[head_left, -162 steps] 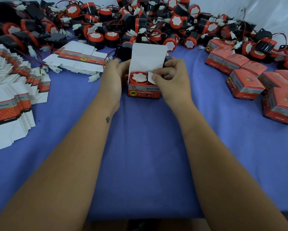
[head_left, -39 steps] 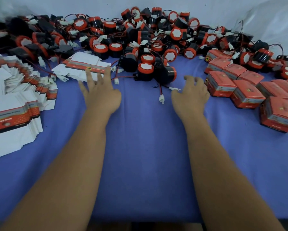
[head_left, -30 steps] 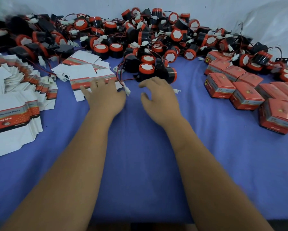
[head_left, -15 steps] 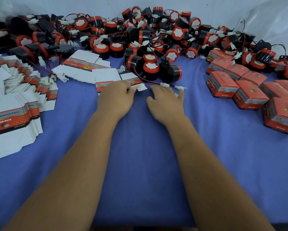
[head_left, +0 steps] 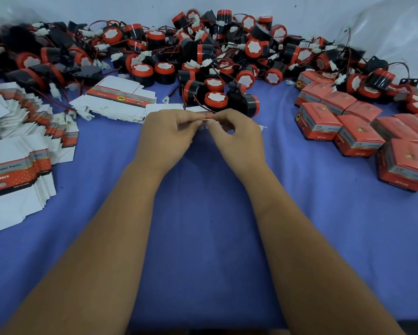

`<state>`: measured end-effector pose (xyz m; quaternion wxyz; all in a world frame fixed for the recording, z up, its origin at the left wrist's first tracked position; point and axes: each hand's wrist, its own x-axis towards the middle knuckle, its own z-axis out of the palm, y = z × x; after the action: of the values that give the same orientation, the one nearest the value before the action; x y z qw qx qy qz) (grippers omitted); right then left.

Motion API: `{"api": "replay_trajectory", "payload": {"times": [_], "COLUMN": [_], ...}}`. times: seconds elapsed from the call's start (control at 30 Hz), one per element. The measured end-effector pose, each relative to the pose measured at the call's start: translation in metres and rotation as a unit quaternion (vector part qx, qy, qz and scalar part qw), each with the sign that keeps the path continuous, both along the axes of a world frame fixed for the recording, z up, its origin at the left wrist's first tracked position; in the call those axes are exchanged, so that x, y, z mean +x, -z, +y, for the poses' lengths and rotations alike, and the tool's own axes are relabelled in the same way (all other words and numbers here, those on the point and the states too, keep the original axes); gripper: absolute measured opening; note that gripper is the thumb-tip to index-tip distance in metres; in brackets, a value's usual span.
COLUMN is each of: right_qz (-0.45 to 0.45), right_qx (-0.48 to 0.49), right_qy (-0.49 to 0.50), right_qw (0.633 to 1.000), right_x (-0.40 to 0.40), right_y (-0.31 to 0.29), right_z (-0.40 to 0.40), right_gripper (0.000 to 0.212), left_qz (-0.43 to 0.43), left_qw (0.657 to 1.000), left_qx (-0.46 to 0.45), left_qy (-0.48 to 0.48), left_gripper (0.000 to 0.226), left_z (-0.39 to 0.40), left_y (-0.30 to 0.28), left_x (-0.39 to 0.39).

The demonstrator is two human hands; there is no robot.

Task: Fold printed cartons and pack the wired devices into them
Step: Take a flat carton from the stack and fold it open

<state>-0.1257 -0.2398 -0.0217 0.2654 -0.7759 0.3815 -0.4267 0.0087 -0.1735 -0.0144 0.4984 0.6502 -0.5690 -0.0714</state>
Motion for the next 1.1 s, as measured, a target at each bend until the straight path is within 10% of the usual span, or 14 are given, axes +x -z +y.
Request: {"api": "replay_trajectory", "payload": {"times": [0.37, 0.73, 1.1], "right_qz": [-0.155, -0.137, -0.146], "right_qx": [0.132, 0.160, 0.069], "right_qy": [0.050, 0.108, 0.004], "right_qw": [0.978, 0.971, 0.987], "right_x": [0.003, -0.005, 0.008], "right_y": [-0.005, -0.005, -0.012], "right_z": [-0.004, -0.013, 0.011], "right_gripper": [0.022, 0.009, 0.017], "left_qz": [-0.024, -0.019, 0.144], "left_qw": [0.998, 0.990, 0.989], "left_qx": [0.009, 0.118, 0.043], "left_qy": [-0.052, -0.070, 0.015], "left_gripper": [0.017, 0.080, 0.032], "left_z": [-0.002, -0.012, -0.014], "left_y": [-0.004, 0.014, 0.006], "left_x": [-0.015, 0.005, -0.001]}}
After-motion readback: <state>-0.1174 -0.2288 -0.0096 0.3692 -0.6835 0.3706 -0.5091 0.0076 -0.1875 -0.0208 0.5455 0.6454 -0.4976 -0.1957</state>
